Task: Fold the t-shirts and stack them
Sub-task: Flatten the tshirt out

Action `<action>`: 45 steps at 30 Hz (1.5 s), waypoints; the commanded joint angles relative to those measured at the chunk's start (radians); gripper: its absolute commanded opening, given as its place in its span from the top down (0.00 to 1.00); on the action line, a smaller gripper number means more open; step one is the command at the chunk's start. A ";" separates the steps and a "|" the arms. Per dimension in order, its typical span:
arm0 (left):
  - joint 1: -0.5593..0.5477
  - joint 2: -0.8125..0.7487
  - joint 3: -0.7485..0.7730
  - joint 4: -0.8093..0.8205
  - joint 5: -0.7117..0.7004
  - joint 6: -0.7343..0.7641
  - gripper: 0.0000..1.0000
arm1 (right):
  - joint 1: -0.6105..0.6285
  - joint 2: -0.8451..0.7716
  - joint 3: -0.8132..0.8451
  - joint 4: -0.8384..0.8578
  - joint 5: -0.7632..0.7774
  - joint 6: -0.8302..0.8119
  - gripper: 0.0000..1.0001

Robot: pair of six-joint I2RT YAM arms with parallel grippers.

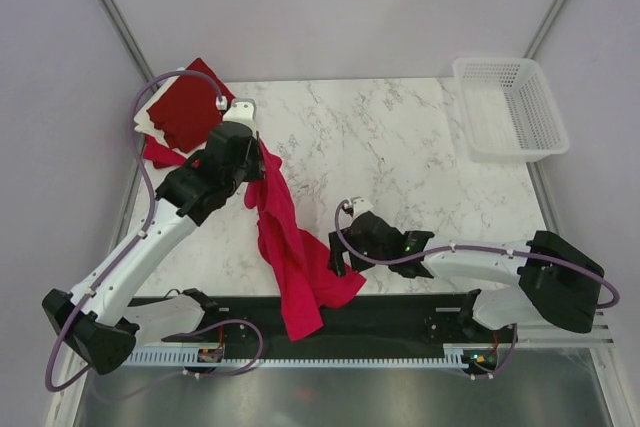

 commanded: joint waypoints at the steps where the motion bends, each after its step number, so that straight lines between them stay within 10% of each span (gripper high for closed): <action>1: 0.002 0.014 0.032 -0.027 -0.073 -0.023 0.98 | 0.097 -0.017 0.045 0.090 0.101 -0.006 0.12; 14: 0.006 0.036 0.039 -0.029 -0.067 -0.023 0.98 | 0.252 0.148 0.140 0.303 0.152 -0.097 0.16; 21: 0.006 0.013 0.044 -0.032 -0.047 0.001 0.98 | 0.249 0.160 0.204 0.227 0.358 -0.172 1.00; 26: 0.006 -0.029 0.119 -0.035 -0.043 0.093 0.98 | 0.156 -0.025 0.339 -0.055 0.616 -0.303 1.00; 38: 0.006 0.028 0.395 -0.029 0.041 0.187 0.98 | -0.110 -0.132 0.825 -0.264 0.610 -0.631 1.00; 45: 0.006 -0.009 0.259 0.002 0.000 0.201 0.98 | -0.110 -0.192 0.680 -0.239 0.676 -0.580 1.00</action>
